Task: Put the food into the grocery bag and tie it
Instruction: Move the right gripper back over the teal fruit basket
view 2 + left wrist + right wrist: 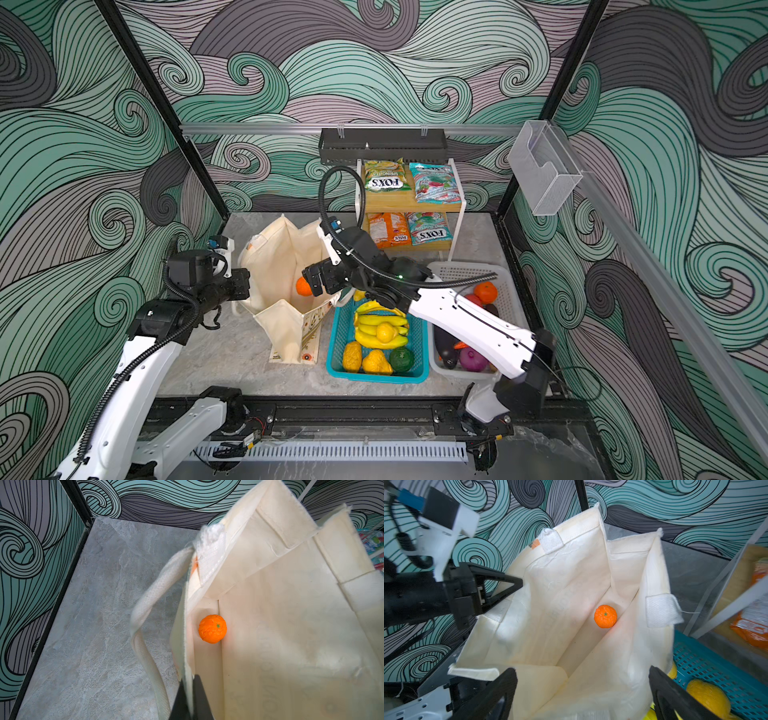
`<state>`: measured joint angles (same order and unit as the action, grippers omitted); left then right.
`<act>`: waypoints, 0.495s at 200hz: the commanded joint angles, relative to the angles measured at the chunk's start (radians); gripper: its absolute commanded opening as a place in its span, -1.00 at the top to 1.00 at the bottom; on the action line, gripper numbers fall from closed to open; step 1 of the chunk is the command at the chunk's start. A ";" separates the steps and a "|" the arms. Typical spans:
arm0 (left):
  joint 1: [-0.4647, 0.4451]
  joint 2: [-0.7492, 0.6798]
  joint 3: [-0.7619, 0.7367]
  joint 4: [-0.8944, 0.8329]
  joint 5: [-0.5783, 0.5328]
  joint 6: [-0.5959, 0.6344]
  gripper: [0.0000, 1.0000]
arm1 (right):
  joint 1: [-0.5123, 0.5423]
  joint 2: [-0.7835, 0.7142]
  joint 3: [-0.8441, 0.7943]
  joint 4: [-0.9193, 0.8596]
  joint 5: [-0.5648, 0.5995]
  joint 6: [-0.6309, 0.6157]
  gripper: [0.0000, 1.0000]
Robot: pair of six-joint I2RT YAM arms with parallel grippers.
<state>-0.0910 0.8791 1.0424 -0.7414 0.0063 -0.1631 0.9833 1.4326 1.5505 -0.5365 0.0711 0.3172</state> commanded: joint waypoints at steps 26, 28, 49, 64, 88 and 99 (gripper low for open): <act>0.007 -0.025 0.010 0.010 -0.022 0.017 1.00 | -0.078 -0.224 -0.213 0.014 0.072 0.010 -0.98; 0.007 -0.026 0.010 0.011 -0.023 0.017 1.00 | -0.081 -0.229 -0.215 0.004 0.068 0.009 -0.98; 0.007 -0.027 0.010 0.010 -0.022 0.016 1.00 | -0.119 -0.278 -0.279 -0.070 0.038 -0.003 -0.98; 0.007 -0.026 0.010 0.012 -0.021 0.016 1.00 | -0.137 -0.330 -0.365 -0.070 -0.016 0.016 -0.98; 0.007 -0.026 0.010 0.012 -0.021 0.016 1.00 | -0.145 -0.402 -0.492 -0.070 -0.046 0.050 -0.98; 0.007 -0.027 0.008 0.015 -0.027 0.016 1.00 | -0.144 -0.426 -0.549 -0.071 -0.059 0.049 -0.98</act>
<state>-0.0910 0.8722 1.0424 -0.7467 0.0063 -0.1627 0.8417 1.0599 1.0878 -0.5793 0.0631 0.3424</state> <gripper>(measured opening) 0.049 0.989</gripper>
